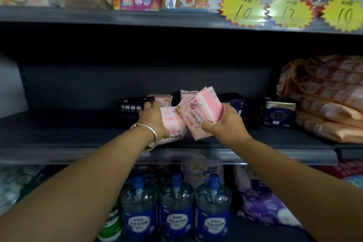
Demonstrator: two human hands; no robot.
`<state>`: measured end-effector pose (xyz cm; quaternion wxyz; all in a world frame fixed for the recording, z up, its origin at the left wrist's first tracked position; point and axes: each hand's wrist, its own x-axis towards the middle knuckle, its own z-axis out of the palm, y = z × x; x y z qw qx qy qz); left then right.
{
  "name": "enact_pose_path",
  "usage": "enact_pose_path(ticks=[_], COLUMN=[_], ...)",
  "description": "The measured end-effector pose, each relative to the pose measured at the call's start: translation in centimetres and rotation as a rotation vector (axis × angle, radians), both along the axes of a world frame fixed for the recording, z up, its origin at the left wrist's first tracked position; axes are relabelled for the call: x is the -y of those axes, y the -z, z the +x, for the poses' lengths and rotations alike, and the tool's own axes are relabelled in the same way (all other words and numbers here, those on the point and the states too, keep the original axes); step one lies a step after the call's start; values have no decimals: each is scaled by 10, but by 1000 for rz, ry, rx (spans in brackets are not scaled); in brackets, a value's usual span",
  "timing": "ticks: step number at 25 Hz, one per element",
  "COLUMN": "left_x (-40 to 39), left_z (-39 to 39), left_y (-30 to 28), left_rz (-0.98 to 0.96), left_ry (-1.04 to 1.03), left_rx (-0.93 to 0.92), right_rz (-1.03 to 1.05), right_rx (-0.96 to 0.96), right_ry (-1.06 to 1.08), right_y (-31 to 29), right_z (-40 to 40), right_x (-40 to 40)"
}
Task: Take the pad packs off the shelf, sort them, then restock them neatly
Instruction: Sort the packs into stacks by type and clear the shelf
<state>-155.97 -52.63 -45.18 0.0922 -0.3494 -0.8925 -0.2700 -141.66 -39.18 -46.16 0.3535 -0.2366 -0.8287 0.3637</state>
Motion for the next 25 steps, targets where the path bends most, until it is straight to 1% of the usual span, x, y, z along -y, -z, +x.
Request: enact_pose_path(ticks=[4,10,13,18,25], left_x=[29,79,102,128,133], left_z=[27,64,83,112,134], left_y=[-2,21,44,89,152], left_rz=[-20,-79,-143,-224,-315], left_ry=[30,94,124,167,210], left_rx=[-18,3,29,82,144], right_rz=[-14,-57,-109,-101,-135], right_rx=[-52,45,97,253,408], right_ry=[-57,-82,-102,-120,-170], right_y=[0,19,39,73,122], right_z=[35,84,106,137,164], right_x=[25,70,89,111,111])
